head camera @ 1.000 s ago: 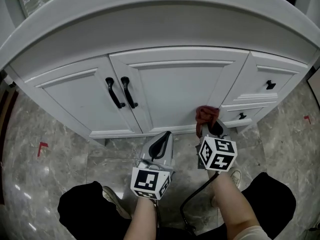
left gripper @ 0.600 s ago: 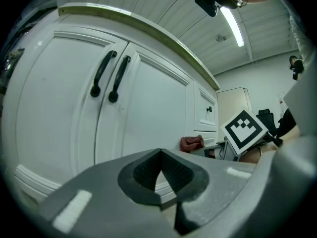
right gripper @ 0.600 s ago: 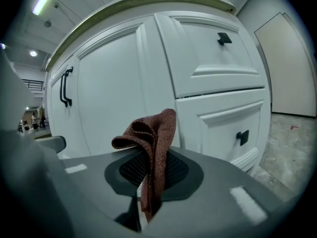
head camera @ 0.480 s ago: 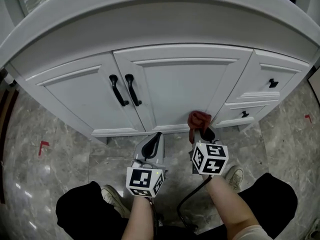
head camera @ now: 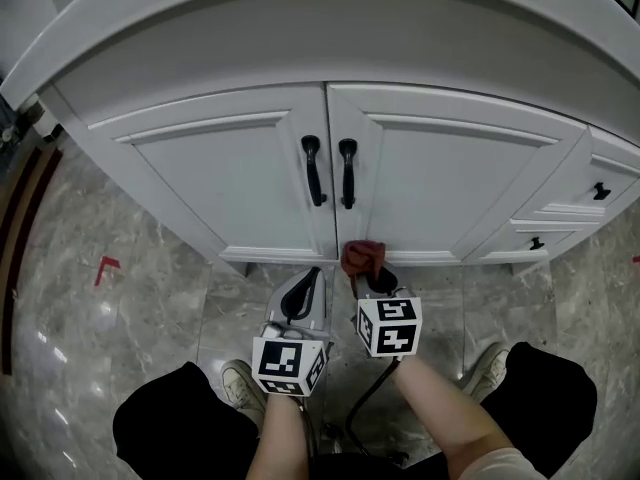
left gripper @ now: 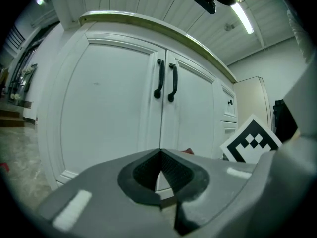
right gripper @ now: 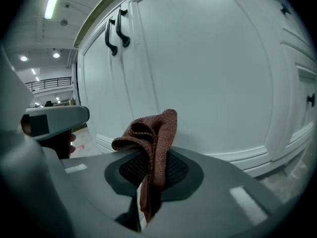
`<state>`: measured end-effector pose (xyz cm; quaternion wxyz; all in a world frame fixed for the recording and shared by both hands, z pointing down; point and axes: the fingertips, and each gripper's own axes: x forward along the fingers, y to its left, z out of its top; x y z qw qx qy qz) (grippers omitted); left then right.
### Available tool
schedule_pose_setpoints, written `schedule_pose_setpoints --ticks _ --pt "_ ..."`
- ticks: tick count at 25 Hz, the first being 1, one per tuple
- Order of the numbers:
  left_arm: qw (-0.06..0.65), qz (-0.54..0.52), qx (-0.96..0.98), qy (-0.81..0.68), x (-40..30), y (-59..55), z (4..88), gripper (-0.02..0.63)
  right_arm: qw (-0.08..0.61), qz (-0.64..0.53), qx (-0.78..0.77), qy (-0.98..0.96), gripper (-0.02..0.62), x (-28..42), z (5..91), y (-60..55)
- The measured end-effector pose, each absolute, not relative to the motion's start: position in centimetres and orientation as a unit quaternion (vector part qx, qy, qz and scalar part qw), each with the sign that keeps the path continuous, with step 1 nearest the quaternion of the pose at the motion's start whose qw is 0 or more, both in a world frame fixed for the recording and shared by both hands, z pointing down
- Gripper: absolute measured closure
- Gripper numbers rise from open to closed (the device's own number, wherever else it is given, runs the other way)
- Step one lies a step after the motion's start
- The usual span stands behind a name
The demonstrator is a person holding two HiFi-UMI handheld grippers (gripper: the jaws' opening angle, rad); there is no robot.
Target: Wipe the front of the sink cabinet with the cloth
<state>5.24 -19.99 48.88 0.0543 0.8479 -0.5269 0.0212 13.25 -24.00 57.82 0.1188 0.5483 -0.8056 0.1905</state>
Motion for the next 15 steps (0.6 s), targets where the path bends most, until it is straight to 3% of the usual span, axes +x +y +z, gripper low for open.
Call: schedule_pose_setpoints --ticks 5,15 --pt "0.058 0.025 0.845 -0.531 4.2 -20.2 49.4 0.606 0.114 0.216 0.538 -0.807 0.511 11.2 59.0 -24.9" --pt "0.064 0.034 0.853 -0.516 5.9 -20.8 50.4 0.606 0.118 0.232 0.562 -0.785 0.511 14.9 60.8 -25.4"
